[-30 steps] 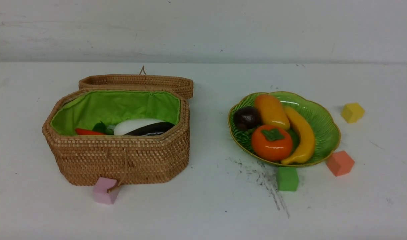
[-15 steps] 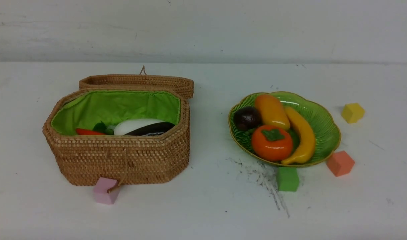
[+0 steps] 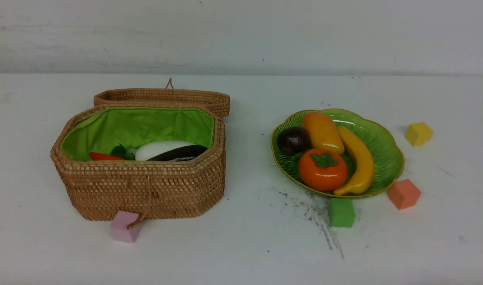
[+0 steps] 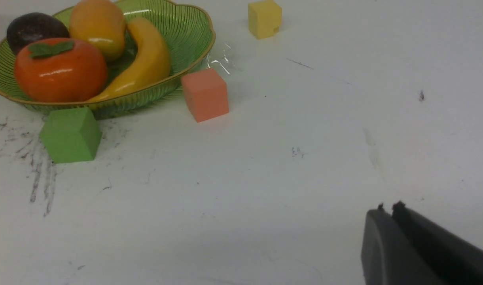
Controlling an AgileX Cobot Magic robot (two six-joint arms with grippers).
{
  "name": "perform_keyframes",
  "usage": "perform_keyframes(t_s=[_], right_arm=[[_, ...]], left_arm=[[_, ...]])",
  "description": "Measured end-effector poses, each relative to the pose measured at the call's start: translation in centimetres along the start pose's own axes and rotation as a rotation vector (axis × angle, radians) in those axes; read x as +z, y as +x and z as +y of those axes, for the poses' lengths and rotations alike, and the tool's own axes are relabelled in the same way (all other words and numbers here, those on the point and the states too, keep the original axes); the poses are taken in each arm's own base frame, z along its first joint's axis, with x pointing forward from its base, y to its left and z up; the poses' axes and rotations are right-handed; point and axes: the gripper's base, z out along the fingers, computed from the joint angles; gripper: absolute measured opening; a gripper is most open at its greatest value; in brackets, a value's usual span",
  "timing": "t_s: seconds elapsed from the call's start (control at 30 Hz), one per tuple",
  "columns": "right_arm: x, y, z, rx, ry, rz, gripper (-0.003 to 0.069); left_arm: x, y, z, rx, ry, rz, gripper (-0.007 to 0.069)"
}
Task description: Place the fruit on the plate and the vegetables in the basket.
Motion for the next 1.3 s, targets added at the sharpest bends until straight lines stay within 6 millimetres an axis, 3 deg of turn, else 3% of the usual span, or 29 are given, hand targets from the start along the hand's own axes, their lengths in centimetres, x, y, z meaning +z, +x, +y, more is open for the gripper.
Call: perform_keyframes(t_s=[1.3], right_arm=[[0.0, -0.01, 0.0, 0.0, 0.0, -0.001, 0.0091]], left_arm=[[0.0, 0.0, 0.0, 0.0, 0.0, 0.0, 0.0239]])
